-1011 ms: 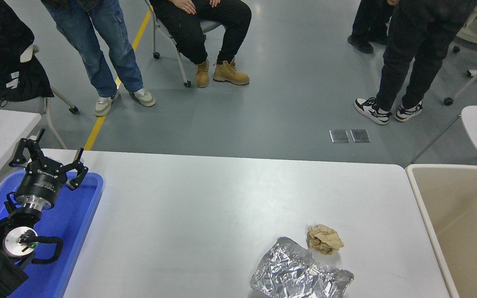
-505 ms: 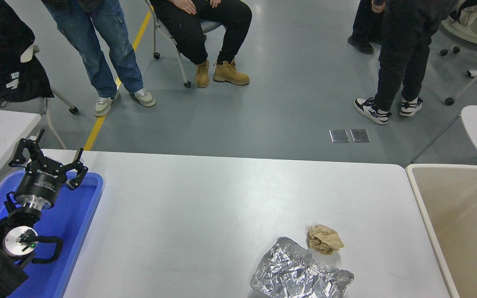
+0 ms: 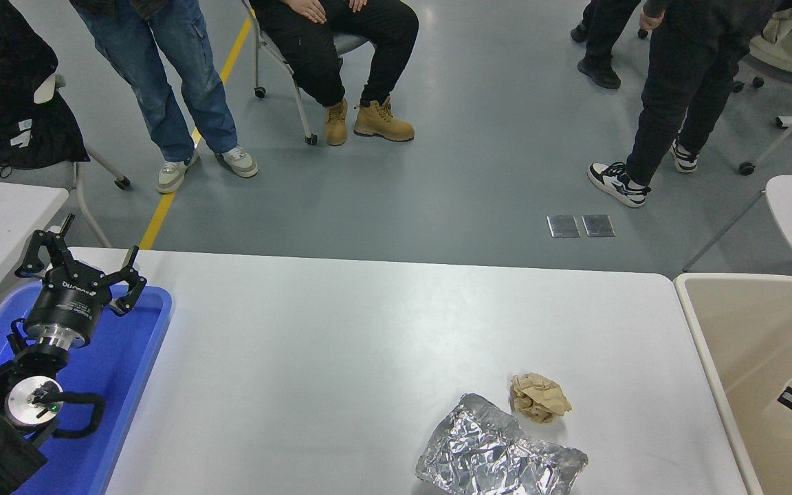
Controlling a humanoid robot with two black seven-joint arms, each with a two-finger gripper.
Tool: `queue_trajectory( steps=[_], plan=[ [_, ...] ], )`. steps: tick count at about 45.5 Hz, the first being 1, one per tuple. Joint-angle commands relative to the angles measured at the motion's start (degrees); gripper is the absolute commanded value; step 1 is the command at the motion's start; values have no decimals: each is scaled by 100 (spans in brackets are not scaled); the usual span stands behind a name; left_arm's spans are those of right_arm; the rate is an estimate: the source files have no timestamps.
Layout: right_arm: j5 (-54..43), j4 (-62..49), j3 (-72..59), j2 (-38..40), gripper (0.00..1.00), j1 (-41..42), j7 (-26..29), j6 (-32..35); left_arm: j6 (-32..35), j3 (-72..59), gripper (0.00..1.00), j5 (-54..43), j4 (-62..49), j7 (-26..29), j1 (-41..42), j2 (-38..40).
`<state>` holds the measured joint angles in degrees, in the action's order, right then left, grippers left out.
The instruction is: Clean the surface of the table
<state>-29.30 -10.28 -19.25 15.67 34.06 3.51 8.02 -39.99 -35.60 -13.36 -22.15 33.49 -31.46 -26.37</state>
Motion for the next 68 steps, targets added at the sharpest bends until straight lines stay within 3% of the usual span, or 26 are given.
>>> queue_trajectory(
  steps=[1, 14, 21, 28, 40, 51, 68],
  plan=[
    [12, 9, 9, -55, 0, 30, 9, -29, 0, 0, 100, 0, 0, 0, 0, 0],
    [12, 0, 0, -47, 0, 101, 1, -204, 0, 0, 100, 0, 0, 0, 0, 0],
    [12, 9, 0, -38, 31, 101, 1, -600, 0, 0, 100, 0, 0, 0, 0, 0],
    [12, 17, 0, -38, 45, 101, -8, -670, 0, 0, 100, 0, 0, 0, 0, 0],
    [20, 44, 62, -12, 97, 276, -26, -1040, 0, 0, 100, 0, 0, 0, 0, 0],
    [108, 158, 1001, 296, 98, 935, -26, -969, 0, 0, 100, 0, 0, 0, 0, 0],
    [126, 1274, 2636, 1385, 98, 2183, -52, -1013, 0, 0, 100, 0, 0, 0, 0, 0]
  ],
)
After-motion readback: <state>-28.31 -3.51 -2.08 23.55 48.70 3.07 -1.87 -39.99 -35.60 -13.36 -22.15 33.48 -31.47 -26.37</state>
